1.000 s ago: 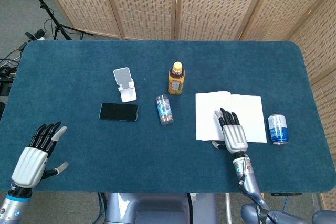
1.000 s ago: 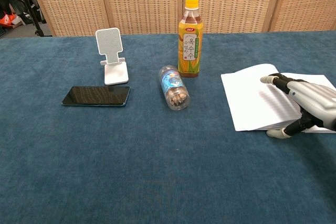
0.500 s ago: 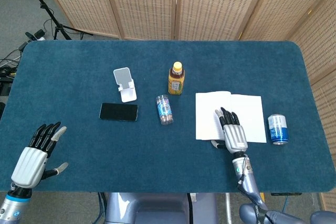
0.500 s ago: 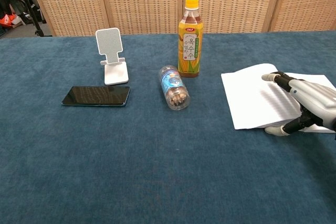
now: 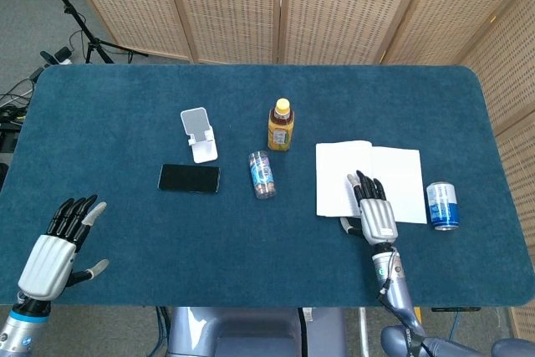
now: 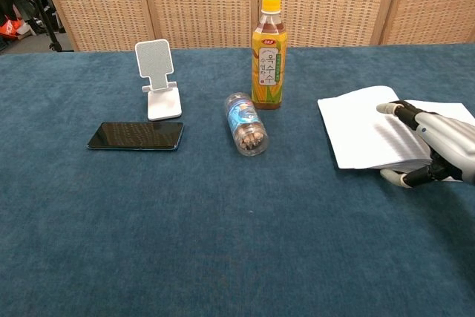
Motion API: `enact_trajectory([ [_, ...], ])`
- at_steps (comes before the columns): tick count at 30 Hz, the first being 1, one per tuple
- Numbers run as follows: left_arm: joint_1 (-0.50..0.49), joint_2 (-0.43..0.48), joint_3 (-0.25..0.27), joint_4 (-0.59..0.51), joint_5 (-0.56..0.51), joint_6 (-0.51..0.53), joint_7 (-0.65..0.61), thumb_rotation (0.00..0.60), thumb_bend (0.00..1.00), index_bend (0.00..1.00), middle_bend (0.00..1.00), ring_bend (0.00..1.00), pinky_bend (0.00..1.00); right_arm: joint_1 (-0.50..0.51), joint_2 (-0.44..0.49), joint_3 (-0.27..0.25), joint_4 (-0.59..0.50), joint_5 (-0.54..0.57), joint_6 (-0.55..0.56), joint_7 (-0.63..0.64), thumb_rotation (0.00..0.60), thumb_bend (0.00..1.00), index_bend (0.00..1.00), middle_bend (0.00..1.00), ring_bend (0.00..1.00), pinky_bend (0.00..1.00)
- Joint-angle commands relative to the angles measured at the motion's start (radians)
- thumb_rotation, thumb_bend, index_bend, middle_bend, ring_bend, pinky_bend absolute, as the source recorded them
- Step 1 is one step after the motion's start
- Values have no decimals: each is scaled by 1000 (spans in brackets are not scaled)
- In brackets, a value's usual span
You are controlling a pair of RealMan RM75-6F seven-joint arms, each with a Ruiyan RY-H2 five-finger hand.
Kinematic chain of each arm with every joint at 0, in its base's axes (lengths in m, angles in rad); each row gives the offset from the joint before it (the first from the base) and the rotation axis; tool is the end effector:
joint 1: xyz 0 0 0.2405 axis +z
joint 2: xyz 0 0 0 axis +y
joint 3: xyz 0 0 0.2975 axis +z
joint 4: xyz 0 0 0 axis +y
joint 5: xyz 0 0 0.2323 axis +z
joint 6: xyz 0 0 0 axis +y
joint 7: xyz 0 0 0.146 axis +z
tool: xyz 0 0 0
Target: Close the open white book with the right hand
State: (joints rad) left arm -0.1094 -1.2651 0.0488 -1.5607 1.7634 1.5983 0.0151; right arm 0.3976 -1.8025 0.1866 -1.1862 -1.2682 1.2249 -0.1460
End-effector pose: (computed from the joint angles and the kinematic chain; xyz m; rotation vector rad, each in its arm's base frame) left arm -0.3137 0.1672 0.0980 -1.5815 -0.8309 -1.1498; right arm -0.2823 -0.3078 -0.0723 1.4245 -1.1064 0.9962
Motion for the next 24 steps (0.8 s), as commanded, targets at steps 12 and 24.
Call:
enact_trajectory([
  [12,2,-6,-3,3,2,9,-1,600,0,0,0,0,0,-15,-15,6,21,-12,38,27,600,383,0,0,0,0],
  [24,6,-13,-6,9,7,23,-7,600,0,0,0,0,0,-38,-30,40,26,9,82,65,600,414,0,0,0,0],
])
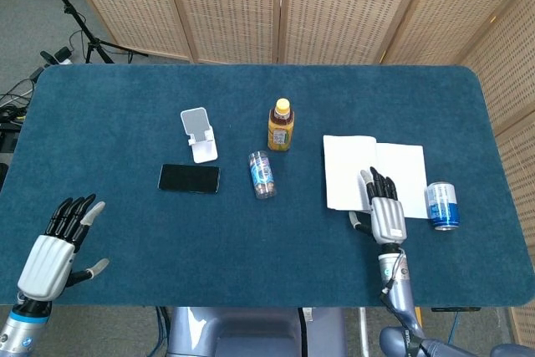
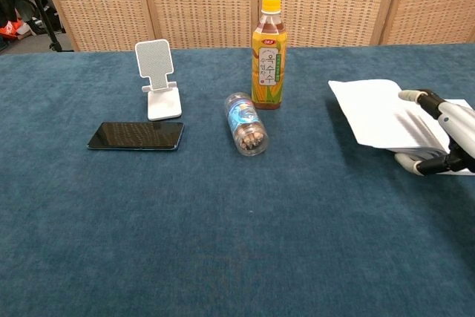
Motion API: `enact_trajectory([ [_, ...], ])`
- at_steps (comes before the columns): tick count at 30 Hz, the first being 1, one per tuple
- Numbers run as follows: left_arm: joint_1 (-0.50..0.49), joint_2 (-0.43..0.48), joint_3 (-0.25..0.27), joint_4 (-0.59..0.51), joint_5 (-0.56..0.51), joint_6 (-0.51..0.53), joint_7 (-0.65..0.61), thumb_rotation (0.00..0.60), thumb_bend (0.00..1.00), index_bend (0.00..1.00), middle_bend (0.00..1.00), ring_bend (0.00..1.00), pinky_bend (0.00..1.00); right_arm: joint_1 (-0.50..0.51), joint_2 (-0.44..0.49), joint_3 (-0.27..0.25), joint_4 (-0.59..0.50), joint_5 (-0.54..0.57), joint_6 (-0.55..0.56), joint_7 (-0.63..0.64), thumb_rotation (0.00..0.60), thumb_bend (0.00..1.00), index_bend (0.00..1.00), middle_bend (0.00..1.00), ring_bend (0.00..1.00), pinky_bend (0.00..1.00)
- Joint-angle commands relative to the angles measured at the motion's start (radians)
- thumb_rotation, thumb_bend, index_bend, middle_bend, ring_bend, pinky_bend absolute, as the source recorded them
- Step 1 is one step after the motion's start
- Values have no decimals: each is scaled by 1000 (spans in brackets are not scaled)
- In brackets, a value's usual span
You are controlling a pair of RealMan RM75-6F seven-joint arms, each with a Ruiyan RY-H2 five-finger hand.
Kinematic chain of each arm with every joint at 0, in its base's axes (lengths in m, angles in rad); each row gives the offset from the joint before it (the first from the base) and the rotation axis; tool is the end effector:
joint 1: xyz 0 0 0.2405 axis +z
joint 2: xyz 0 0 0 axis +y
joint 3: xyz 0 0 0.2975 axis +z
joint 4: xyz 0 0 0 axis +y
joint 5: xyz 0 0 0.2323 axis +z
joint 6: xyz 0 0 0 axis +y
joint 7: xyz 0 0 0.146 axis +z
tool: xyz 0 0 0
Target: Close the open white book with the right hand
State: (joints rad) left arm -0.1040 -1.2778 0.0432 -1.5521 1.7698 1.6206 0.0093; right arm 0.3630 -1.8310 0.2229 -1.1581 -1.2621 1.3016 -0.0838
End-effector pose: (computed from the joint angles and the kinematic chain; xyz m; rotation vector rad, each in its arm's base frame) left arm -0.3125 0.1664 0.0977 -1.5614 -0.8207 -1.1761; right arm -0.2907 -0.3050 -0.0634 1.2729 -1.1235 1.0642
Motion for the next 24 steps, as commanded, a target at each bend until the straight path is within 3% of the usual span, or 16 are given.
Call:
enact_trajectory([
  [1,1,0,0,1,1,2,-1,600,0,0,0,0,0,-5,-2,8,-5,4,11,7,600,419,0,0,0,0],
  [24,3,-2,0,2,6,9,-3,600,0,0,0,0,0,-40,3,47,-36,12,85,36,600,492,0,0,0,0],
])
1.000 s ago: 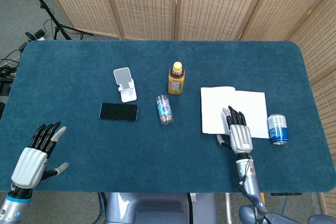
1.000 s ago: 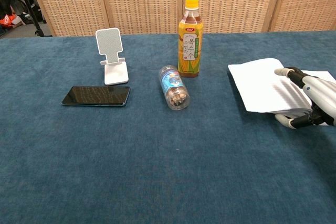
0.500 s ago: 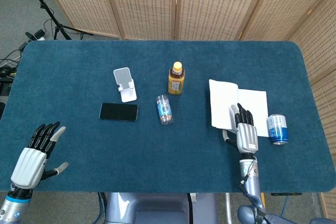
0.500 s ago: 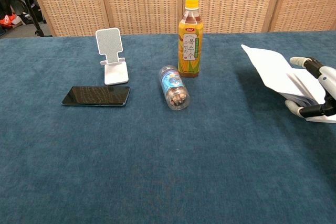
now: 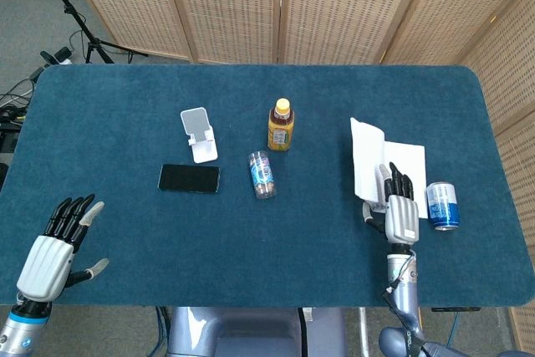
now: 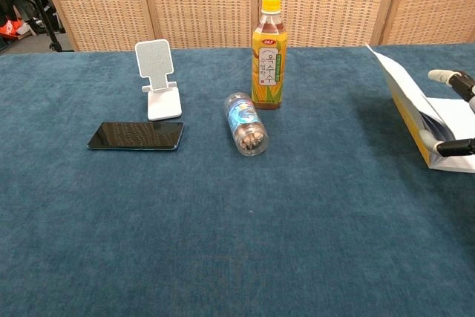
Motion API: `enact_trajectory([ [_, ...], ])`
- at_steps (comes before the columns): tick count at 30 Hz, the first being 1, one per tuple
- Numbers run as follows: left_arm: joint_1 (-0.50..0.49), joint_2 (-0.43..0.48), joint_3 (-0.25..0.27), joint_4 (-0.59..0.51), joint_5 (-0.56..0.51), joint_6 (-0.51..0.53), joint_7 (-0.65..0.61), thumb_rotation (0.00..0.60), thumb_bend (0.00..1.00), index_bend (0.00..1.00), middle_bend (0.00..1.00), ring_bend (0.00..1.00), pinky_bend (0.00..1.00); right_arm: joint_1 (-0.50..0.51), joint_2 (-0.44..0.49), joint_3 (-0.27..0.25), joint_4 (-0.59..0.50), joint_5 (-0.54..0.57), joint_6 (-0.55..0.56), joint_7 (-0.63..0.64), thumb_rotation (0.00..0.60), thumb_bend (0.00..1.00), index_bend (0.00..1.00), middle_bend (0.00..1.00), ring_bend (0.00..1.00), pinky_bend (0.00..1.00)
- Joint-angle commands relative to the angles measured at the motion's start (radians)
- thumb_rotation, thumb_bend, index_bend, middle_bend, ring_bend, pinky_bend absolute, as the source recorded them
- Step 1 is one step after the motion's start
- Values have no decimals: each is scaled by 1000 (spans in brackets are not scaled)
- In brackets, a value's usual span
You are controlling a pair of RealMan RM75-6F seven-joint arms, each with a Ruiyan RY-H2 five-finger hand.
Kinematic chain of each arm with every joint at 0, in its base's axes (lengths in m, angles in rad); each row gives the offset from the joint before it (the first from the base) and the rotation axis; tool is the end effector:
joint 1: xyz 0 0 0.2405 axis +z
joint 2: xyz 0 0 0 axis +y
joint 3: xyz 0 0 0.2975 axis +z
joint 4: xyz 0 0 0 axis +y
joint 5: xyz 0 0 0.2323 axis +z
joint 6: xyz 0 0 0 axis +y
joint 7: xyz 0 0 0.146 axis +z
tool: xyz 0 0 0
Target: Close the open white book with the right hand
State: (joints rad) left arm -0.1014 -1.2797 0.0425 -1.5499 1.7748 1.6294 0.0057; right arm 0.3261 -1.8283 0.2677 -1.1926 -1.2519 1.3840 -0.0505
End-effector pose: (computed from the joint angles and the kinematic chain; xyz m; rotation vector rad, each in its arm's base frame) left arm -0.3121 0.1655 0.0983 -1.5565 -0.8169 -1.1861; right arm -0.2939 -0.3008 -0.0448 1.1187 -1.1248 1.1357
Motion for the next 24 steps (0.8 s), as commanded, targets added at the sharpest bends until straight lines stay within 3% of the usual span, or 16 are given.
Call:
enact_trajectory([
  [1,0,0,0,0,1,0,0,600,0,0,0,0,0,-4,1,4,-2,3,5,5,600,500,0,0,0,0],
  [24,4,-1,-2,1,5,14,-7,600,0,0,0,0,0,-44,47,26,25,14,40,58,600,488,0,0,0,0],
])
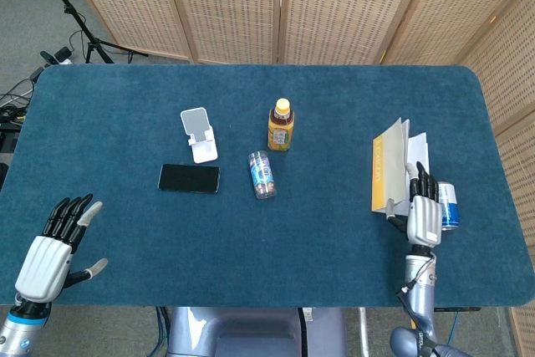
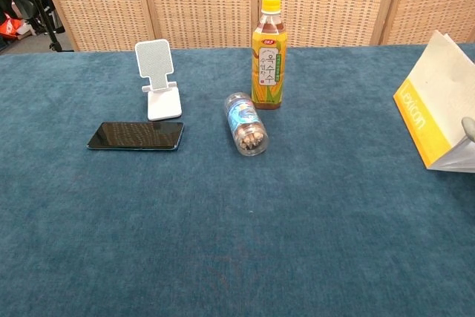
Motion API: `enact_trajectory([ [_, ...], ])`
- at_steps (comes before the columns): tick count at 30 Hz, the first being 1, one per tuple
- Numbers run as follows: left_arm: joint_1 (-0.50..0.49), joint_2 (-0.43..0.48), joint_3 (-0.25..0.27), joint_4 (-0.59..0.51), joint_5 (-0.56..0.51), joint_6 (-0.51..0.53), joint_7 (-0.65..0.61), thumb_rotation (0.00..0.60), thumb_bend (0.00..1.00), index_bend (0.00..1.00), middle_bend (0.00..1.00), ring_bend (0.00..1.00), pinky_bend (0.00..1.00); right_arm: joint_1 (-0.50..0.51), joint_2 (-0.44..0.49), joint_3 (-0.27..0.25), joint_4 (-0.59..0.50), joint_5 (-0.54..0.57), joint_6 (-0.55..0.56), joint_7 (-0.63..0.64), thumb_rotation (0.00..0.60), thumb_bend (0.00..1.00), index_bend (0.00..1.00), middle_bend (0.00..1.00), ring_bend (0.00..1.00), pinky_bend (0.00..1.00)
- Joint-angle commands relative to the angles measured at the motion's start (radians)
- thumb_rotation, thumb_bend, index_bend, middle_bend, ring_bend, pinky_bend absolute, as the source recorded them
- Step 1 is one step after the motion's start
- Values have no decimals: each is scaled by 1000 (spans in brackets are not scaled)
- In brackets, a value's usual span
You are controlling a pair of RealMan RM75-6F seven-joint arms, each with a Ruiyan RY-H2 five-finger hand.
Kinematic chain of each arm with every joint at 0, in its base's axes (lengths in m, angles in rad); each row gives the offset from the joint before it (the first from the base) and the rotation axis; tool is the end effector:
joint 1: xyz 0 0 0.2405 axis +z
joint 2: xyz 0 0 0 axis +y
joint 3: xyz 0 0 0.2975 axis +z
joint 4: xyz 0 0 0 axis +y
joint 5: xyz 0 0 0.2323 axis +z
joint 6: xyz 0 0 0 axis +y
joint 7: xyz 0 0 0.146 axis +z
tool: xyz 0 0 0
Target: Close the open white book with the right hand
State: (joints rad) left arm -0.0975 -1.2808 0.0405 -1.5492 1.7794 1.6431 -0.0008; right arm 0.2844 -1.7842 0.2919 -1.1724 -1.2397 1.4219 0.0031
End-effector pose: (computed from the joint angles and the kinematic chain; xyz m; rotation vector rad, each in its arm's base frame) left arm -0.3114 0.1644 0.0999 -1.5451 -0.8129 -1.2017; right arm -0.3239 -0.2956 -0.0162 1.0172 -1.0901 1.1285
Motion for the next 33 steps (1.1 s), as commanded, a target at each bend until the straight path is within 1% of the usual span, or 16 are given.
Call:
enact_trajectory([
  [1,0,0,0,1,0,1,-1,600,0,0,0,0,0,-4,4,3,9,2,4,6,600,480,0,0,0,0],
  [9,1,1,-4,1,-4,3,-5,600,0,0,0,0,0,-20,31,16,21,3,21,32,600,467,0,0,0,0],
  [14,0,1,-7,2,-9,2,-6,600,0,0,0,0,0,-37,75,2,-2,-34,49,60,600,449,0,0,0,0],
  [16,-2,1,-8,3,-17,-6,-5,600,0,0,0,0,0,-48,115,-24,-34,-75,60,74,600,421,0,0,0,0],
  [17,-3,1,-10,4,-25,-13,-5,600,0,0,0,0,0,-57,154,-52,-60,-112,66,75,600,403,0,0,0,0],
  [18,-5,1,-15,5,-37,-21,-6,600,0,0,0,0,0,-67,207,-95,-82,-165,73,56,600,384,0,0,0,0],
  [21,-7,2,-20,3,-51,-29,-6,600,0,0,0,0,0,-87,296,-149,-135,-237,92,31,600,363,0,0,0,0],
  [27,-9,0,-22,2,-58,-37,5,600,0,0,0,0,0,-130,371,-211,-170,-321,156,8,600,337,0,0,0,0],
  [33,-14,-5,-23,10,-65,-51,12,600,0,0,0,0,0,-155,423,-240,-214,-359,184,-36,600,311,0,0,0,0],
])
